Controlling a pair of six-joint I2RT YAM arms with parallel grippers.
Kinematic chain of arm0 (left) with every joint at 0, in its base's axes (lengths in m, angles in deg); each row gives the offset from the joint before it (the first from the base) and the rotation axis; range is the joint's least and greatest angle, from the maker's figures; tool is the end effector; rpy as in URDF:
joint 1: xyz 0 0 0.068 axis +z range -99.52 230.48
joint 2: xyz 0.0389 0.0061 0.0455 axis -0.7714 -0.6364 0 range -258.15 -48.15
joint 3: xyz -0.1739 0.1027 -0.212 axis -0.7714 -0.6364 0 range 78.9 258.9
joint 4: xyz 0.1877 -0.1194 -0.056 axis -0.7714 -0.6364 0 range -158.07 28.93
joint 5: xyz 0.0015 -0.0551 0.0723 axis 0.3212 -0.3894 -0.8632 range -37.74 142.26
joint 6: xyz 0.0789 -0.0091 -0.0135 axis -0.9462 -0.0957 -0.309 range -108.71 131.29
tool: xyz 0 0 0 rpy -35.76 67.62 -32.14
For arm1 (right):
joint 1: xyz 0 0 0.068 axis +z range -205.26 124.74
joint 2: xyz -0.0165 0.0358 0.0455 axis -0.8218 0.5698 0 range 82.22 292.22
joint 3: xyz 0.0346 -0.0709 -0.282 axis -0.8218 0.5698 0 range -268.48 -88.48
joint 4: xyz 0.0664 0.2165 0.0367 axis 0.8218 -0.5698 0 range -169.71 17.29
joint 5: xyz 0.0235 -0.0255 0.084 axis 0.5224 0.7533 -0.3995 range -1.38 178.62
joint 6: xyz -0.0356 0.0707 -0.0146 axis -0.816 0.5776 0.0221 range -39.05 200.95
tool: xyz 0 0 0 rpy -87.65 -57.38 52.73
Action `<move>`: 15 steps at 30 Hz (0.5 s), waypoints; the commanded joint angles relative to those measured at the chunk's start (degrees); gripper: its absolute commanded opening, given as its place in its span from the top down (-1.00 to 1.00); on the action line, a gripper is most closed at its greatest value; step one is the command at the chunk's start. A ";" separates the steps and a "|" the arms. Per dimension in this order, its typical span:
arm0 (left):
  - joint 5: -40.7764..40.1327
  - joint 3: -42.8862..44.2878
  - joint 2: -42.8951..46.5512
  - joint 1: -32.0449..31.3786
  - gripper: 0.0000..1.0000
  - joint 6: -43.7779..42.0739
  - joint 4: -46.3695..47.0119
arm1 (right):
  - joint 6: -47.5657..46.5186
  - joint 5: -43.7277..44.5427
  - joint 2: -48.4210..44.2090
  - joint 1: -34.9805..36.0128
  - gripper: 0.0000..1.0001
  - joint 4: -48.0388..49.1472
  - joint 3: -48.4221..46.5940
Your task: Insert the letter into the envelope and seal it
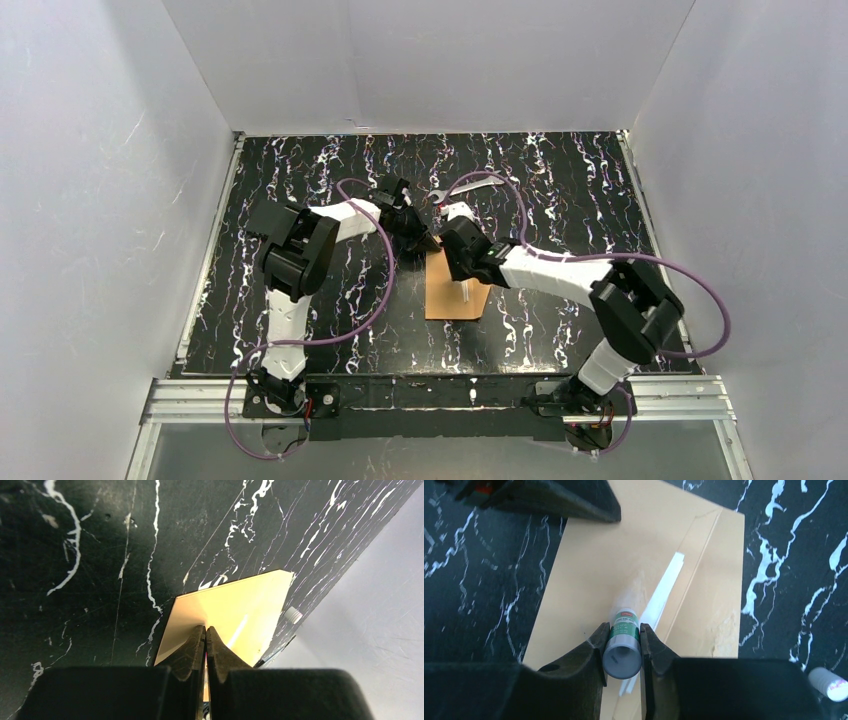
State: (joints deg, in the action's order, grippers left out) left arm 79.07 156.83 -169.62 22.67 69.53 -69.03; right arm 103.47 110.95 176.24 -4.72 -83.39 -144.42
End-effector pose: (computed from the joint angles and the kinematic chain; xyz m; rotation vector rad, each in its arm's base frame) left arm 0.3810 -0.2364 0.1482 -0.4989 2.7023 -1.1298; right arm 0.2325 0.2410 0.2109 -0.3979 2.3110 0.1528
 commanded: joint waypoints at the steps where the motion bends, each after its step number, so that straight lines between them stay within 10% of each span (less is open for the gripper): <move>1: -6.20 0.07 -1.63 0.39 1.00 -4.31 -4.60 | -1.80 -8.09 -8.56 -1.85 0.97 -7.10 -2.89; 8: -2.15 1.87 3.52 0.39 0.85 -8.47 -4.98 | 1.53 -18.36 -16.49 -9.46 0.97 -13.67 -5.29; 15: -0.18 -0.07 14.47 0.39 0.10 -13.24 -5.04 | 4.60 -26.77 -20.92 -13.72 0.97 -14.83 -6.29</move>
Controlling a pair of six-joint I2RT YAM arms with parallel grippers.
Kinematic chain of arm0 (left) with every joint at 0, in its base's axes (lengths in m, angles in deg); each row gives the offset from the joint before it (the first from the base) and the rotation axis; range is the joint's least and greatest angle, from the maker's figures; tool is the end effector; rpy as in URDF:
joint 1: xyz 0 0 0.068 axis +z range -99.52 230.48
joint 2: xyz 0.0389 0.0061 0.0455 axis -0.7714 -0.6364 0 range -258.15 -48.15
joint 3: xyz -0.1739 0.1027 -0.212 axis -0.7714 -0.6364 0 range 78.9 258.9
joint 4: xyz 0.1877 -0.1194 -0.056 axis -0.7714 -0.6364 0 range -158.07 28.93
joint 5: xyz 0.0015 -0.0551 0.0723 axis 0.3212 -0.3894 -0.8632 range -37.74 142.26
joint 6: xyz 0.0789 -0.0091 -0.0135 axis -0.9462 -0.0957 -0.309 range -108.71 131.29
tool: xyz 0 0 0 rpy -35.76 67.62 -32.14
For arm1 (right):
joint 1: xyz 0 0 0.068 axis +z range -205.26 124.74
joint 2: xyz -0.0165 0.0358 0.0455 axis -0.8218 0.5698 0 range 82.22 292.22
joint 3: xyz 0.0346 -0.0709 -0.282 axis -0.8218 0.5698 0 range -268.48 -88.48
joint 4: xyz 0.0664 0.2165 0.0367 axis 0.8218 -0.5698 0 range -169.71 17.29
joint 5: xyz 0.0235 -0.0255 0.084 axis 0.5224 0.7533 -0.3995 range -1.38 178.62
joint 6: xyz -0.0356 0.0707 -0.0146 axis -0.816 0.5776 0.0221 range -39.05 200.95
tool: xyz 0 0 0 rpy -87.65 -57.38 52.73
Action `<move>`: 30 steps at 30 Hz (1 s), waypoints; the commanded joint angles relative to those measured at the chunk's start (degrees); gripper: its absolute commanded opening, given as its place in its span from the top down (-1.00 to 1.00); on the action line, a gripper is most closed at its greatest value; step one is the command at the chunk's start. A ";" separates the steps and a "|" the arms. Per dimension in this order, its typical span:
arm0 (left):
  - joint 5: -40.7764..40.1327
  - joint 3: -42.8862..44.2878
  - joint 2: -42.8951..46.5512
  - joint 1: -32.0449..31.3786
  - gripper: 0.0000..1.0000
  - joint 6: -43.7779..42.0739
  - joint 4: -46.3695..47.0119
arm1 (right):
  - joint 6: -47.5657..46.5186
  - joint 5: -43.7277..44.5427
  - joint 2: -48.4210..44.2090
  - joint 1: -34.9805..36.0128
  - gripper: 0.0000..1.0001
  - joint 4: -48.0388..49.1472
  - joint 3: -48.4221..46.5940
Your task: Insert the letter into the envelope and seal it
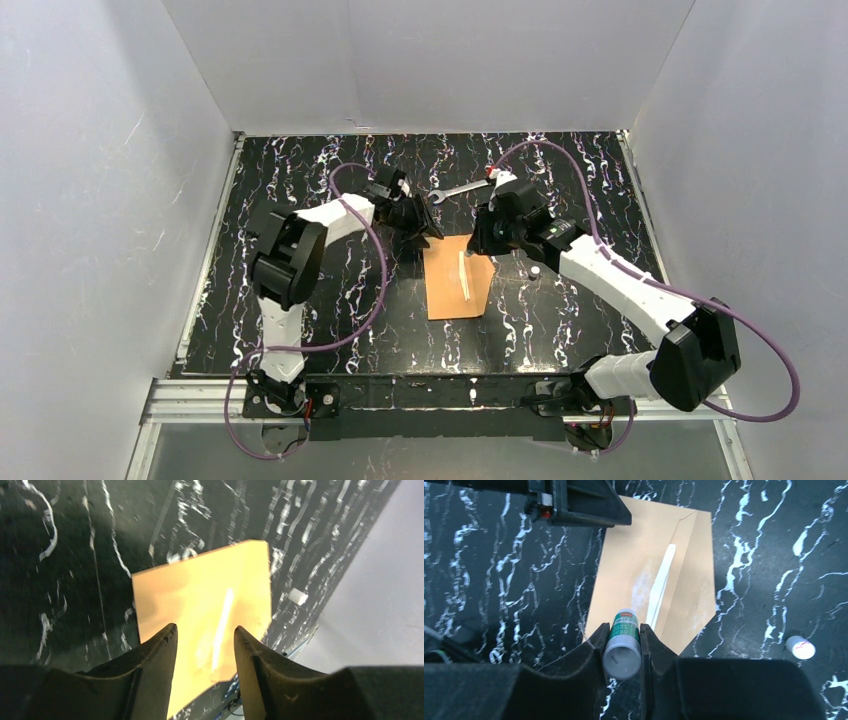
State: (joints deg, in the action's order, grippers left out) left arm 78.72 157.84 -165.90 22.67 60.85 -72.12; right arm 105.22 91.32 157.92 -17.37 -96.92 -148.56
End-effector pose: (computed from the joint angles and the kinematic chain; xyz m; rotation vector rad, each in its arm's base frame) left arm 0.3765 -0.2336 0.1760 -0.2778 2.6574 -1.0966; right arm 0.2220 0.1687 0.2985 -0.2498 2.3052 0.5134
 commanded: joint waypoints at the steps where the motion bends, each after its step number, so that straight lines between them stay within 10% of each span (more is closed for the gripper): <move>1: -0.24 -1.78 12.91 0.39 0.01 -5.43 -2.00 | 4.08 -7.97 -3.22 -1.26 0.97 -0.20 -2.21; 9: -5.58 -7.22 29.76 0.48 -0.96 -17.11 -4.32 | 18.09 -15.04 -6.65 -1.59 0.97 13.73 -0.91; 30: 8.58 -13.42 51.72 2.85 -0.97 -25.57 3.04 | 33.08 -21.38 -7.60 -1.59 0.97 31.52 3.81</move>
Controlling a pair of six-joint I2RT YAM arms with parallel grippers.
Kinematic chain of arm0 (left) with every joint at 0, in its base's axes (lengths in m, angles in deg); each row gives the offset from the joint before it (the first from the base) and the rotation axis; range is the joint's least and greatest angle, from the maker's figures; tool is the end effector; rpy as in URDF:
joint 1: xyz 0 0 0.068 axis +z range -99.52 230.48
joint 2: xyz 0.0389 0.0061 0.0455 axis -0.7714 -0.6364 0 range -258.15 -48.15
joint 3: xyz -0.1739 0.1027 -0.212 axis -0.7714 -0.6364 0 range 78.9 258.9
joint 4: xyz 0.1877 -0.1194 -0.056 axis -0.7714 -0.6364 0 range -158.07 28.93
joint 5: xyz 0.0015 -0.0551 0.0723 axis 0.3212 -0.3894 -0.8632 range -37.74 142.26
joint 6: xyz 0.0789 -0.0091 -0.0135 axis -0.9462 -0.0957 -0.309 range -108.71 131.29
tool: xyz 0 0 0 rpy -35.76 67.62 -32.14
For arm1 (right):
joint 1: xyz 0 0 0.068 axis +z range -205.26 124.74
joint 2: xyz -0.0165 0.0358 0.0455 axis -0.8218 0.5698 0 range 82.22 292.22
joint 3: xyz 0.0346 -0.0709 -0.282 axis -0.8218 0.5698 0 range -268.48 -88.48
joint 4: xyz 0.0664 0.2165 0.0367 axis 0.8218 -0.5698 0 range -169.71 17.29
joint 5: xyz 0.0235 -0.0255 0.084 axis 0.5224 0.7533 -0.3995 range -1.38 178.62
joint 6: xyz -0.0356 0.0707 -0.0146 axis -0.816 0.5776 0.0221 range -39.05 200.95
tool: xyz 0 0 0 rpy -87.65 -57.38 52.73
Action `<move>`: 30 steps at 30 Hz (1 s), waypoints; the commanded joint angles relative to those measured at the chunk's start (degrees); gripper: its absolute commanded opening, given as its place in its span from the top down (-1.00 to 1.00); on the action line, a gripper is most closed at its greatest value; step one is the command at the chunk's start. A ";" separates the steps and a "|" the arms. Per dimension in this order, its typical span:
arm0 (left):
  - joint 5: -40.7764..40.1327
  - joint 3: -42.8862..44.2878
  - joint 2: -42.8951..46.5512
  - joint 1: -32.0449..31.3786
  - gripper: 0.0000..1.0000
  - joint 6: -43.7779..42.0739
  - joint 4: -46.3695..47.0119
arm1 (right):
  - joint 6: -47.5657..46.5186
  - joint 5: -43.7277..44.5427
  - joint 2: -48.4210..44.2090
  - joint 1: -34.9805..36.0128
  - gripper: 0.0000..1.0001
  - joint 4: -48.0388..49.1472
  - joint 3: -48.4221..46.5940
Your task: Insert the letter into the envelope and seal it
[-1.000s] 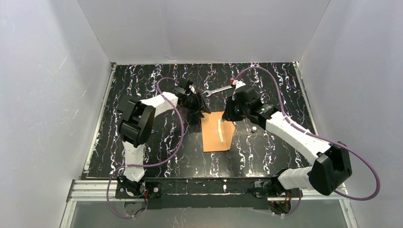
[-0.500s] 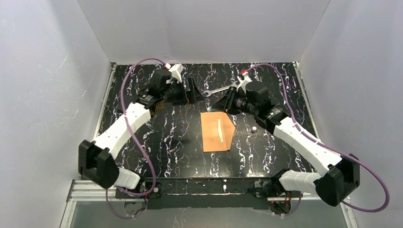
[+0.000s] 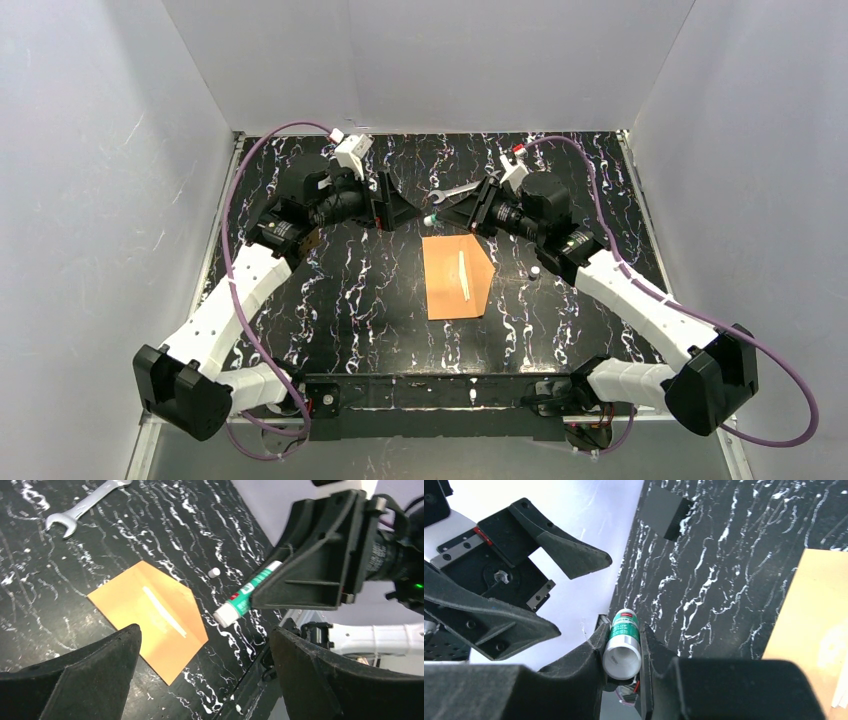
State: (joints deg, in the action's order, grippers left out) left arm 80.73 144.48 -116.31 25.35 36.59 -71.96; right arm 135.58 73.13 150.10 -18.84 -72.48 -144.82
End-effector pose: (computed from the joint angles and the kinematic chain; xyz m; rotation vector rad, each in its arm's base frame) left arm 0.2200 -0.1398 0.3966 0.3719 1.8732 -1.0591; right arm 0.2057 0.1749 0.3662 0.0947 1.9799 1.3400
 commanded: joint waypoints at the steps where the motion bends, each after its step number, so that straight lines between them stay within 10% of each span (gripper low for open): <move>1: 8.17 0.26 2.15 0.16 -0.97 -1.25 3.49 | 3.05 -4.04 0.62 -0.13 0.97 7.89 0.03; 24: 26.32 1.06 -1.80 4.01 -0.75 -6.07 0.20 | 1.78 -19.40 7.21 -0.02 0.97 4.43 -4.19; 30: 9.54 -2.61 0.82 5.41 -0.76 -7.64 -7.84 | 0.01 -18.87 13.27 0.40 0.97 -2.37 -3.34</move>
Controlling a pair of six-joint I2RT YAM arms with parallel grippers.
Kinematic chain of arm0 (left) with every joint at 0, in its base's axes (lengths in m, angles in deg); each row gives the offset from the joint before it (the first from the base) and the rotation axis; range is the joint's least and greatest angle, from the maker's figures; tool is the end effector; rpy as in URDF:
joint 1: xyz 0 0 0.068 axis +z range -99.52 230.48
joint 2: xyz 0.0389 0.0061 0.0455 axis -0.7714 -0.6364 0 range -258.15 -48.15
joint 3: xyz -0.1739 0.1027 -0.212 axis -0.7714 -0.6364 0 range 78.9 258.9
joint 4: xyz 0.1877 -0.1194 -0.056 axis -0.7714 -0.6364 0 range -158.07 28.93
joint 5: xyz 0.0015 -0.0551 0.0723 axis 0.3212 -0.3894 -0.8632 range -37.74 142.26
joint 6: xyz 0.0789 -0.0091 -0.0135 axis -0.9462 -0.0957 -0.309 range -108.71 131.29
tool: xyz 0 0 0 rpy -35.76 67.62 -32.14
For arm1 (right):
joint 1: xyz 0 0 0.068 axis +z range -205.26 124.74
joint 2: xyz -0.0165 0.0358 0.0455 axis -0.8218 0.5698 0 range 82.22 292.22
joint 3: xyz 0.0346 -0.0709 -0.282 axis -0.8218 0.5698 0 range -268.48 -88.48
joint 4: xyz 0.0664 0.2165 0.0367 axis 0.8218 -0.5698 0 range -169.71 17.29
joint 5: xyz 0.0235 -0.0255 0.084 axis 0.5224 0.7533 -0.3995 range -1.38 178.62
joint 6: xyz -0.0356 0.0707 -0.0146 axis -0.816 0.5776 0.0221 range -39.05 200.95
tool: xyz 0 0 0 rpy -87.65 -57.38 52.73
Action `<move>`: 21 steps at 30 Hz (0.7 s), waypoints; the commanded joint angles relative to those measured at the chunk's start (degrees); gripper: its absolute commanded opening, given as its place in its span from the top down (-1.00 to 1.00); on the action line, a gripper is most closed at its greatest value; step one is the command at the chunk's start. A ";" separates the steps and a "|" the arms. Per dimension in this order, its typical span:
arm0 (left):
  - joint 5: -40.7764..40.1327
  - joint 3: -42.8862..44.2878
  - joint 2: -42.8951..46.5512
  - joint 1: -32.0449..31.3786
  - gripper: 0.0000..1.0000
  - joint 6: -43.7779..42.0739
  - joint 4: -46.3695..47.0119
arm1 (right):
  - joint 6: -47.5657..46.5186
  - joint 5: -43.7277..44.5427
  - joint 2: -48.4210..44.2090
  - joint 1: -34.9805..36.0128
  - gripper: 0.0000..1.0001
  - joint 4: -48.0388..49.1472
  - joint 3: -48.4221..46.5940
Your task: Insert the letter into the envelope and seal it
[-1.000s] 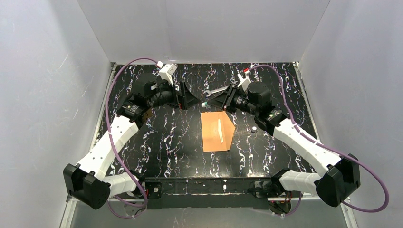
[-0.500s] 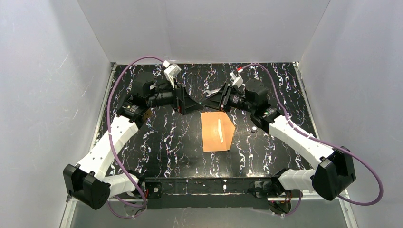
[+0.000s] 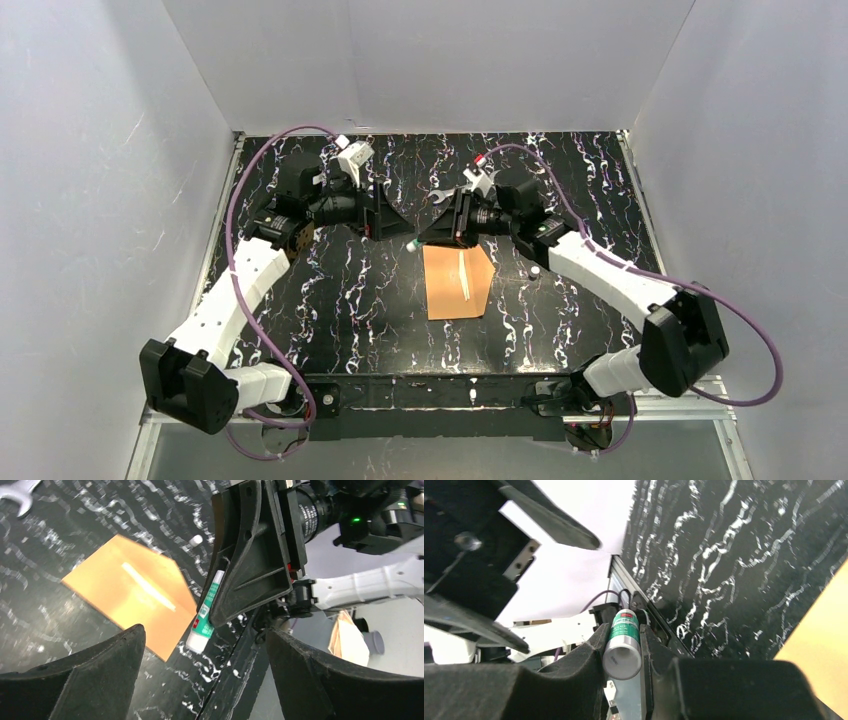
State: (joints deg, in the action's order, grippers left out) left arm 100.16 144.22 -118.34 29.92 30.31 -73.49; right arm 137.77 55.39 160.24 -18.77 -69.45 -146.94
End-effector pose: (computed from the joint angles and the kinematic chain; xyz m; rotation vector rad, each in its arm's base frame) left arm 0.2193 -0.1374 0.3873 0.6339 1.8544 -1.2428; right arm 0.2235 0.2128 0.3409 -0.0924 2.1619 1.5833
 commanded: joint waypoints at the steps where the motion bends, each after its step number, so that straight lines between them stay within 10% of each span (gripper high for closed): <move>1: -12.32 -3.12 3.14 1.01 -0.76 -0.98 -7.63 | -1.71 -0.98 3.60 0.34 0.97 -5.24 -0.38; 21: -40.81 -16.84 8.26 4.86 -0.81 13.33 -17.95 | 20.91 -6.23 27.94 9.12 0.97 21.51 3.10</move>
State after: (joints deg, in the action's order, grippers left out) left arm 65.25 130.19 -113.38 33.88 39.80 -89.23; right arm 149.72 50.21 184.92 -10.79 -58.32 -141.89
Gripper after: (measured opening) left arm 0.895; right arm 0.309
